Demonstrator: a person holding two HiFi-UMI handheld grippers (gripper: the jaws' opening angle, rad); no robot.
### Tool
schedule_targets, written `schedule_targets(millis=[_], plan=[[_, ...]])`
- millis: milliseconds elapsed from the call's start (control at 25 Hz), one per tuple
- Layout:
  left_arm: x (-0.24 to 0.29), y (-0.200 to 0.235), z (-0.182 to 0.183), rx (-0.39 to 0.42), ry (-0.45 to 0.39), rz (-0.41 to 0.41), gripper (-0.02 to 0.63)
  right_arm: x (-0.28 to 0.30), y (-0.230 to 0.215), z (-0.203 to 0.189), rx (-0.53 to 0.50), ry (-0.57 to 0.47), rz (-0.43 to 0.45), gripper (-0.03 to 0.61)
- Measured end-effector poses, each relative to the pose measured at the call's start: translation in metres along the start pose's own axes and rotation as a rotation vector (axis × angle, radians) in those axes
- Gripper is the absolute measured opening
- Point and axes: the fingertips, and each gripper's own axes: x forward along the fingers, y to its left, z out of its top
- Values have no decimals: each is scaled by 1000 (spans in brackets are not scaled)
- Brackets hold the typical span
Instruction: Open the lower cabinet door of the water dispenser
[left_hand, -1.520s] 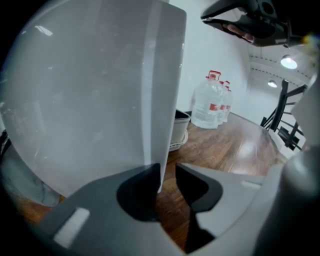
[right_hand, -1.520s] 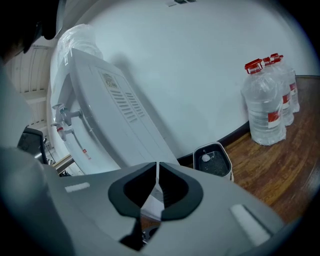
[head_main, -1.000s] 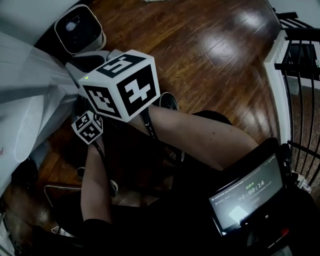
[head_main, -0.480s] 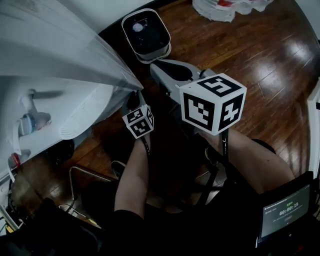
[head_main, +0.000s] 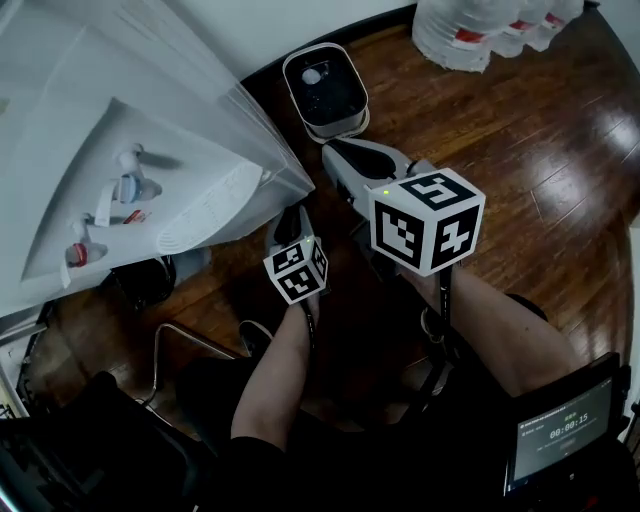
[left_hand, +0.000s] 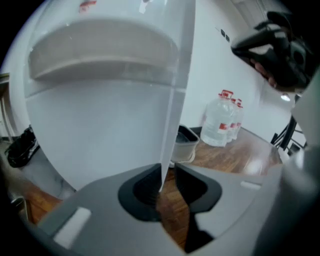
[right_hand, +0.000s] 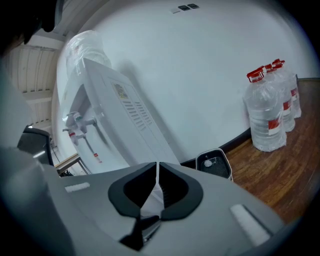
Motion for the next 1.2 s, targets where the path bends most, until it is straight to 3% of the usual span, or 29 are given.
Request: schedule_targets(millis=[120, 240, 360, 600, 760, 920, 1200], plan=[[-46, -7, 56, -20, -143, -36, 104, -9, 16, -13, -22, 3, 25, 21], [-100, -20, 109, 63, -275, -103, 104, -23, 29, -24, -25, -8, 38, 20], [-155, -24, 126, 128, -340, -125, 104, -40, 43, -38, -53, -13, 33, 21], [-235, -8, 116, 85, -405, -119, 104, -56, 76, -65, -119, -32, 25, 21], [-263, 1, 103, 92, -406, -148, 104, -71, 98, -89, -176, -45, 36, 21], [-289, 2, 99, 34, -467, -149, 104, -87, 116, -116, -195, -33, 46, 21], [-315, -18, 62, 27, -440, -150, 104, -120, 152, -107, -333, -158, 44, 10]])
